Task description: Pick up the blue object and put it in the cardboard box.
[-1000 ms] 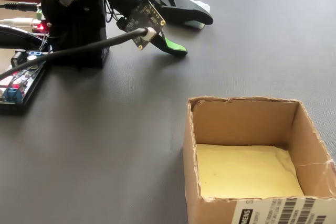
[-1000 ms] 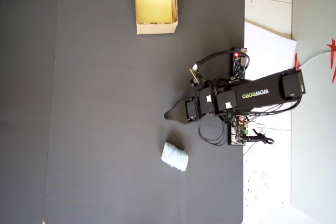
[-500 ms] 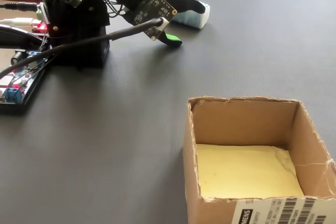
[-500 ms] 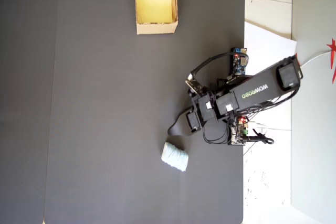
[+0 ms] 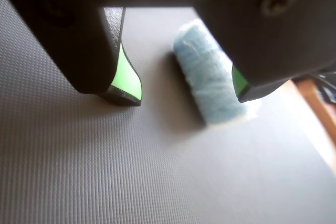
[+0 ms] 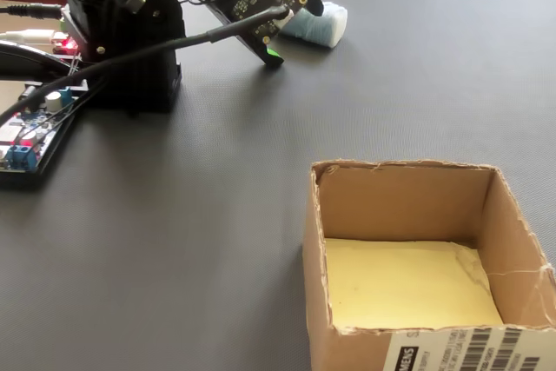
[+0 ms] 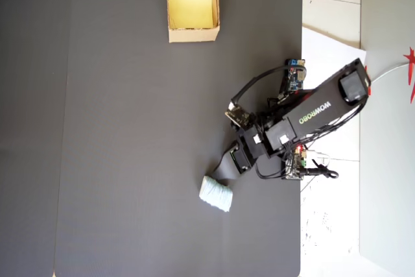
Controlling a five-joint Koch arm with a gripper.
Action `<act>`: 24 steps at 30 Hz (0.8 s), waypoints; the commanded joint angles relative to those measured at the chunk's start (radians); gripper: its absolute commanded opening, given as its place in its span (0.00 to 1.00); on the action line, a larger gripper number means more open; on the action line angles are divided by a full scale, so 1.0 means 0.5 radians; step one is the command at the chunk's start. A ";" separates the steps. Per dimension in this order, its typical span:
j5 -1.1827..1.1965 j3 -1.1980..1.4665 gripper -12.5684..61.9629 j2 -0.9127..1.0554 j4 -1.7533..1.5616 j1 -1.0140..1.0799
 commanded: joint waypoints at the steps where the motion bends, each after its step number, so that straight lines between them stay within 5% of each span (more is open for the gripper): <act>1: 0.126 -0.114 0.62 0.178 0.193 -0.058; 12: 0.117 -0.472 0.62 0.117 0.350 -0.147; 24: 0.009 -1.123 0.62 -0.469 0.749 -0.215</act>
